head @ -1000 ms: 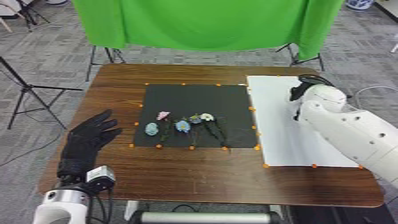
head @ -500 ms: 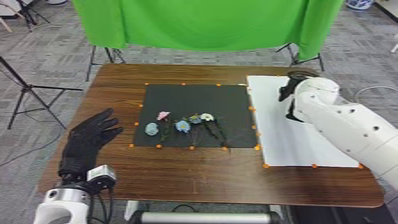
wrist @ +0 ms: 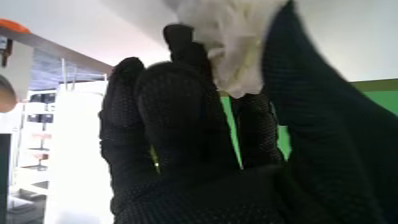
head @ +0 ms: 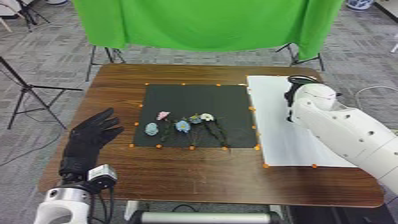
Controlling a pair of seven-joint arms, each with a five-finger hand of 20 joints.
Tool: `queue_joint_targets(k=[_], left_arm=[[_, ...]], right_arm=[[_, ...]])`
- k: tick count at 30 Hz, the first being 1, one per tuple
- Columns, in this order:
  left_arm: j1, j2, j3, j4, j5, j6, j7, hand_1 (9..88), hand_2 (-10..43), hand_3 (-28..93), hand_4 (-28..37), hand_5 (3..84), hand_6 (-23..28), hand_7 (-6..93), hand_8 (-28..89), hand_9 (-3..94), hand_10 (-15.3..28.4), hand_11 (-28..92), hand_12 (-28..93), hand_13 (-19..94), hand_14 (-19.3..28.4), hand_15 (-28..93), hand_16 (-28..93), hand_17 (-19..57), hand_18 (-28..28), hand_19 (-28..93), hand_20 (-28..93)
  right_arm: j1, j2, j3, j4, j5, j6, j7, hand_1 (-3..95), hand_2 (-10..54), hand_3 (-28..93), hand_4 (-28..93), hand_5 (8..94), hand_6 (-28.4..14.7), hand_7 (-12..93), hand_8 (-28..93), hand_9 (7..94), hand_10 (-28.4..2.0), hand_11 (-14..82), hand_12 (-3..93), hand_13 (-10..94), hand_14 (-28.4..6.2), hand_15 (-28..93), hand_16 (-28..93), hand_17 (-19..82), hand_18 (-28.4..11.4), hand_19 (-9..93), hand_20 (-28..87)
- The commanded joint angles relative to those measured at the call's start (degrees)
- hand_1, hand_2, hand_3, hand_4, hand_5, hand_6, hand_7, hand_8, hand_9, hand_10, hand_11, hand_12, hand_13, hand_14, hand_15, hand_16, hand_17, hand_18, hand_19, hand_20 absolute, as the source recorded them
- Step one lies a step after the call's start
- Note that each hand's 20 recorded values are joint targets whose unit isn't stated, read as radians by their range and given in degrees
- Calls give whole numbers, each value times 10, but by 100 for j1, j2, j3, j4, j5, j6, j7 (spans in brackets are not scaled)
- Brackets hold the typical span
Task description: Arrange flowers
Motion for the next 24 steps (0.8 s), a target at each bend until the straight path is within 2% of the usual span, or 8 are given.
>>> queue_joint_targets(k=[1, 7, 10, 13, 18, 24], left_arm=[[93, -53, 17, -6, 33, -47, -65, 263, 71, 814, -175, 418, 127, 135, -93, 367, 202, 312, 81, 289, 268, 576, -116, -70, 243, 682, -78], [185, -56, 2, -49, 13, 28, -42, 263, 71, 813, -175, 418, 126, 135, -92, 367, 202, 312, 81, 289, 268, 576, -116, -69, 242, 680, -78], [245, -59, -35, -83, 24, 39, -54, 263, 71, 813, -175, 418, 126, 136, -92, 367, 202, 312, 81, 289, 268, 576, -116, -70, 243, 681, -77], [315, -23, -43, -107, -12, 115, 8, 264, 71, 813, -175, 418, 126, 136, -92, 367, 202, 312, 81, 289, 269, 576, -116, -70, 243, 680, -76], [446, 14, -104, -159, -35, 179, 46, 263, 71, 814, -175, 419, 127, 134, -93, 367, 203, 311, 81, 289, 269, 577, -116, -70, 243, 680, -76], [542, 58, -167, -194, -82, 256, 92, 264, 72, 812, -175, 420, 127, 133, -92, 368, 205, 311, 81, 289, 269, 576, -116, -70, 244, 681, -75]], right_arm=[[-172, 154, -203, 15, -257, 242, 78, 559, -95, 792, -283, 741, 8, 390, -43, 898, -64, 115, 323, 801, -30, 756, 136, 319, -218, 904, 148], [-45, 359, -310, -208, -280, 735, 68, 574, -95, 802, -283, 794, 7, 385, -30, 929, -63, 128, 338, 828, -20, 748, 142, 336, -222, 916, 142], [-37, 443, -201, -473, -371, 762, -84, 572, -95, 815, -283, 803, 4, 381, -30, 932, -63, 129, 346, 830, -20, 749, 146, 336, -223, 918, 142], [-131, 457, 18, -795, -526, 693, -280, 570, -95, 820, -283, 805, 3, 379, -30, 933, -63, 129, 350, 830, -20, 749, 148, 336, -224, 919, 141], [-487, 466, 430, -1456, -801, 188, -728, 569, -95, 825, -283, 806, 1, 377, -28, 934, -64, 128, 353, 829, -21, 750, 150, 333, -225, 920, 141], [-1168, 170, 1002, -2046, -1387, -1006, -1459, 569, -95, 829, -283, 807, 0, 374, -26, 932, -66, 127, 357, 824, -24, 753, 153, 328, -224, 921, 142]])
